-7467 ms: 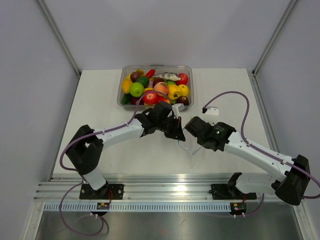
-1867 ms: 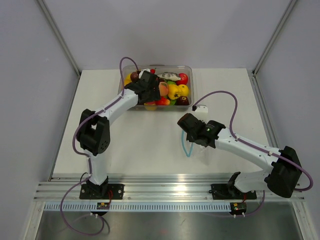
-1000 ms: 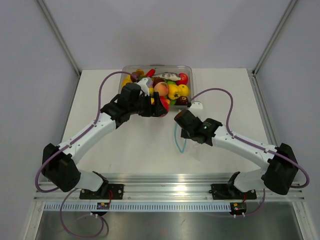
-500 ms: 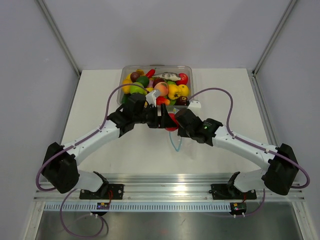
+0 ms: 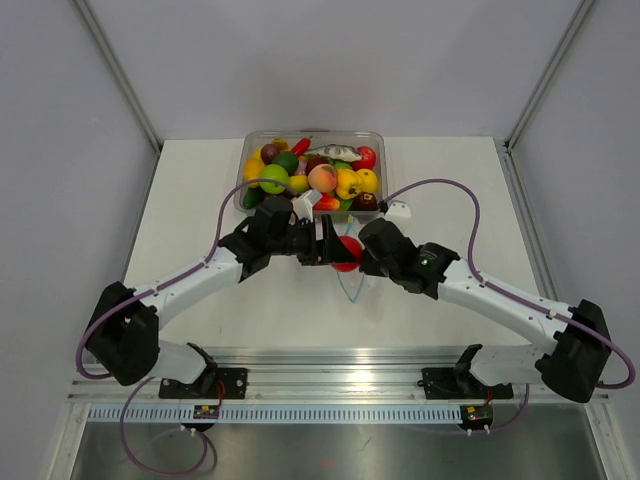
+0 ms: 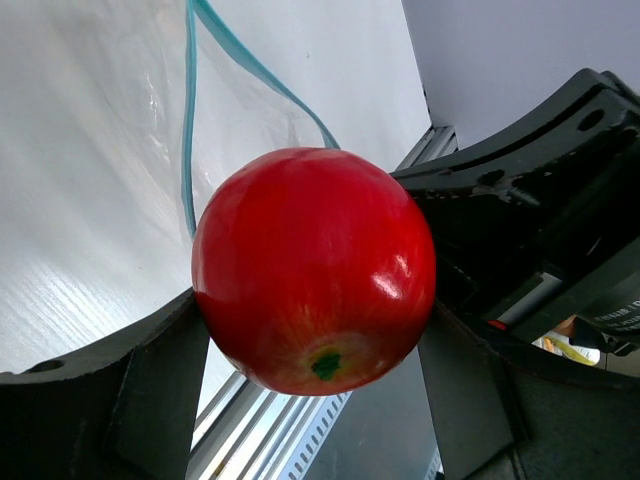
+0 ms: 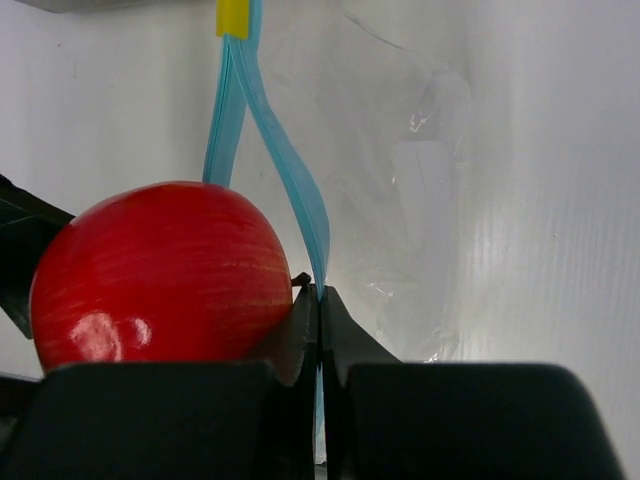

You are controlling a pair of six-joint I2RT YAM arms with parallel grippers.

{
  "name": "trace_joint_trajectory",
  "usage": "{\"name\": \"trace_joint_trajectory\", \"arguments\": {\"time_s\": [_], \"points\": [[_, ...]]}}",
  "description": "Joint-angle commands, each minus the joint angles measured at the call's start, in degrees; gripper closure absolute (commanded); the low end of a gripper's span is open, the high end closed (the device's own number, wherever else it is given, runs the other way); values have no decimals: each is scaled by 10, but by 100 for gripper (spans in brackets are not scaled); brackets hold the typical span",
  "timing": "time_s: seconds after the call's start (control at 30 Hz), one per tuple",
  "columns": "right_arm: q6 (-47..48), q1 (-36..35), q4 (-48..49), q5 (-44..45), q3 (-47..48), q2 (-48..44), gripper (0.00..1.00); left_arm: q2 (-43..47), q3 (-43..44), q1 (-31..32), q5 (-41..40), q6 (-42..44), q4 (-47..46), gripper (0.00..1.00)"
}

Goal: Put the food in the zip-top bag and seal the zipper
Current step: Place the fake fruit in the zipper food storage bag.

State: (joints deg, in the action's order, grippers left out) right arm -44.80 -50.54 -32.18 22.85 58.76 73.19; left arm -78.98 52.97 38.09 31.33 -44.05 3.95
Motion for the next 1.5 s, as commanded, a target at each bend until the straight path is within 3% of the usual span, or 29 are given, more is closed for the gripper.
{"name": "trace_joint_trajectory", "arguments": {"time_s": [0.0, 0.57, 1.0, 1.03, 1.17, 1.37, 1.47], "points": [[-16, 4, 67, -23, -11, -35, 100, -11, -5, 8, 23, -10, -36, 69], [-27, 3, 116, -61, -26, -50, 100, -72, 65, 41, -58, 41, 86, 69], [-27, 4, 151, -89, -20, -23, 100, -101, 93, 55, -82, 53, 117, 68], [-27, 4, 150, -85, -22, -23, 100, -96, 92, 55, -82, 53, 117, 55], [-42, 4, 150, -83, -42, -32, 100, -79, 93, 56, -94, 61, 127, 31], [-78, 7, 179, -112, -80, -45, 100, -47, 93, 56, -159, 63, 147, 22], [-91, 7, 185, -124, -90, -45, 100, -36, 93, 56, -171, 61, 142, 9]]}}
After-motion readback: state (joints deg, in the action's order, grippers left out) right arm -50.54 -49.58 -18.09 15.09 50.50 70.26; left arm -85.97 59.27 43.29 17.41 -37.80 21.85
